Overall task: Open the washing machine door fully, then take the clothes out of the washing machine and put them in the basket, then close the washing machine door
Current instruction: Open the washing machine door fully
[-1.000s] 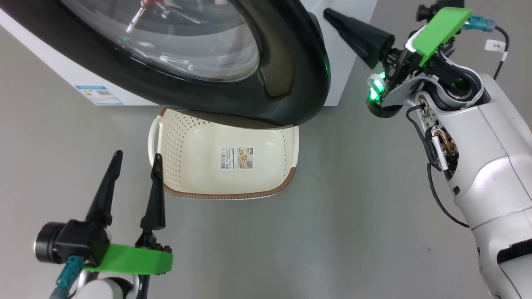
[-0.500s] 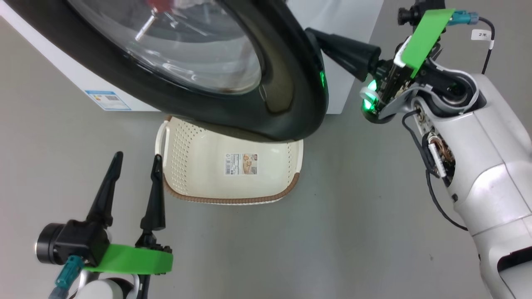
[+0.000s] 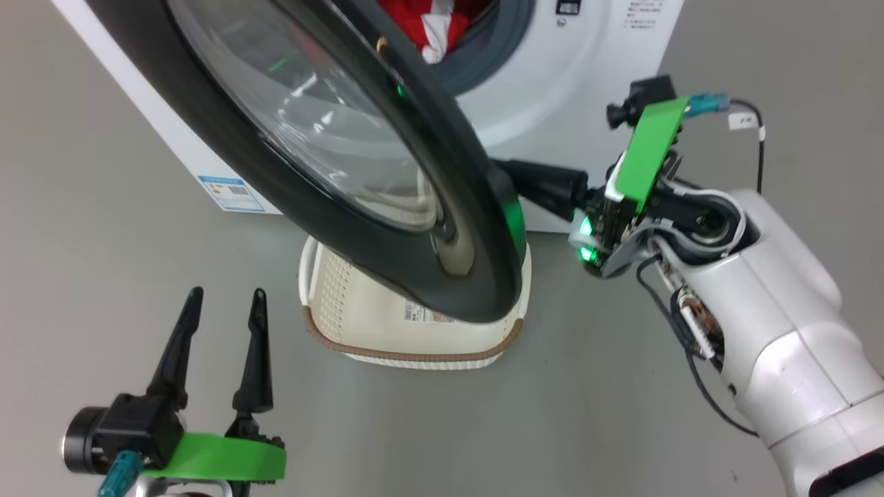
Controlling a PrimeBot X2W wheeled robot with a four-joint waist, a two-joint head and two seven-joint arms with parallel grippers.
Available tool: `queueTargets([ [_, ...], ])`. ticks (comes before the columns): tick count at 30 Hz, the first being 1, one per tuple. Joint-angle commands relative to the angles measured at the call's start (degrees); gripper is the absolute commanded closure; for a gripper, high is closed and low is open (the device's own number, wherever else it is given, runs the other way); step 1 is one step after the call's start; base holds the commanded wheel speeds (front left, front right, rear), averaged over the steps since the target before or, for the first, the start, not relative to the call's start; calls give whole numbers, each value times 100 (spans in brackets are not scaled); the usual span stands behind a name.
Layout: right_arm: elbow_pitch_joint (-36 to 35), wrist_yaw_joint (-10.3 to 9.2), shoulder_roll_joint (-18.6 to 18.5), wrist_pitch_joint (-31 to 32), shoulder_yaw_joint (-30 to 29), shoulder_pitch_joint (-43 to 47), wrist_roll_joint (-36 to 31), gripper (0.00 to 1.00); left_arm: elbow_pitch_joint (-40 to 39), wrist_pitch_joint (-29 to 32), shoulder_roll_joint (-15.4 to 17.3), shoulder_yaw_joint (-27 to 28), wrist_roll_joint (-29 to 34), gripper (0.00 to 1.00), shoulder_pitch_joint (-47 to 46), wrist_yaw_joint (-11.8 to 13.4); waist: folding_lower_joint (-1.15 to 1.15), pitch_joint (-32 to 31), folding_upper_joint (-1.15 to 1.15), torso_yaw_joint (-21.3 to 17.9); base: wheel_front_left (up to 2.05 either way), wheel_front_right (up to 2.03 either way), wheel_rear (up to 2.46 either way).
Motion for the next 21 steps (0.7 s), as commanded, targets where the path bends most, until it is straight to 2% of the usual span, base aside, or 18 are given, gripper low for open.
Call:
queueTargets([
  [1,-187,41,159,55,145,138,76,100,-122,-44,91,191,-40,0,61,49,0,-204,0,178,0,0,0],
  [9,-207,41,160,38,709,548,382,100,-84,-44,91,203,-44,0,314,61,0,-619,0,447,0,0,0],
  [21,-284,41,160,-358,1760,899,1150,100,-43,-44,99,194,22,0,713,37,0,-1215,0,954,0,0,0],
])
